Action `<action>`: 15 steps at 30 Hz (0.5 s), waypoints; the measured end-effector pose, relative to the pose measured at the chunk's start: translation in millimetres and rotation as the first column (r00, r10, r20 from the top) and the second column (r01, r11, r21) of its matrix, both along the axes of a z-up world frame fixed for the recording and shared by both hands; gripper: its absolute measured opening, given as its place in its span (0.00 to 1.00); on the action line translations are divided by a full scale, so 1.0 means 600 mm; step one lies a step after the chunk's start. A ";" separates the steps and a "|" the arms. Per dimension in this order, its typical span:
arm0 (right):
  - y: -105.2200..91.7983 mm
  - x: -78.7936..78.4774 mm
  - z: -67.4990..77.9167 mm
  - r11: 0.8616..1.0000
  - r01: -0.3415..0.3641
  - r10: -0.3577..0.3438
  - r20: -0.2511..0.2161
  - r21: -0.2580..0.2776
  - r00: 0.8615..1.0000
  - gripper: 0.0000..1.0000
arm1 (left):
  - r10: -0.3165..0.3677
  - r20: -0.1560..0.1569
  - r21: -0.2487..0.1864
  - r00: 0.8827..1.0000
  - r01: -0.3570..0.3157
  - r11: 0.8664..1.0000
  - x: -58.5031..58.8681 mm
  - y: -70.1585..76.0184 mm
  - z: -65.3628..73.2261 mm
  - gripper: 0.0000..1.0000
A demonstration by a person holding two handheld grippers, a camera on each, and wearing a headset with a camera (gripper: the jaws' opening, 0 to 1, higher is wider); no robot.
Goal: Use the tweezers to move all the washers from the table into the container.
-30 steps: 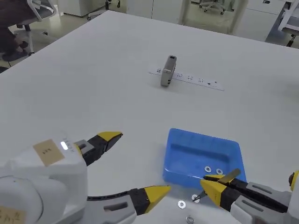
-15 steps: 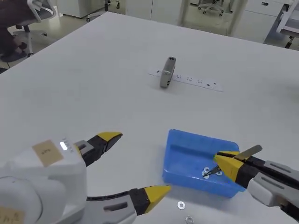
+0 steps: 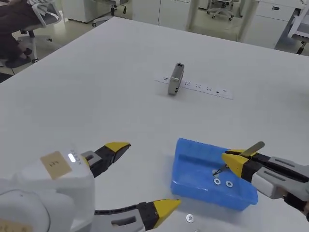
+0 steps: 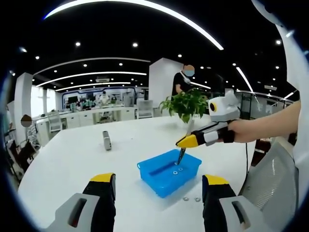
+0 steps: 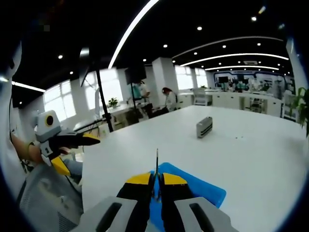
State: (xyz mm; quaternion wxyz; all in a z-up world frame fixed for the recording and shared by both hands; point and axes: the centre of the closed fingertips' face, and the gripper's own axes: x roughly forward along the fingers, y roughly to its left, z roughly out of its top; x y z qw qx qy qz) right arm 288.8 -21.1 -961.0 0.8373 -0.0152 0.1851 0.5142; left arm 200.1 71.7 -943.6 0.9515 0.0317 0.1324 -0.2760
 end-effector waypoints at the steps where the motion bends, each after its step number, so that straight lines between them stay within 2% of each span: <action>1: 0.001 0.003 -0.003 1.000 -0.003 0.003 -0.001 -0.005 1.000 0.03 | 0.000 0.001 0.001 1.000 0.000 1.000 0.000 0.000 0.000 0.74; 9: 0.010 0.019 -0.020 1.000 -0.009 0.009 -0.013 -0.029 1.000 0.03 | 0.005 0.002 -0.003 1.000 -0.005 1.000 0.000 0.002 0.001 0.73; 15: 0.013 0.028 -0.042 0.998 -0.016 0.015 -0.028 -0.058 1.000 0.03 | 0.009 0.000 -0.006 1.000 -0.009 1.000 0.001 0.004 0.001 0.73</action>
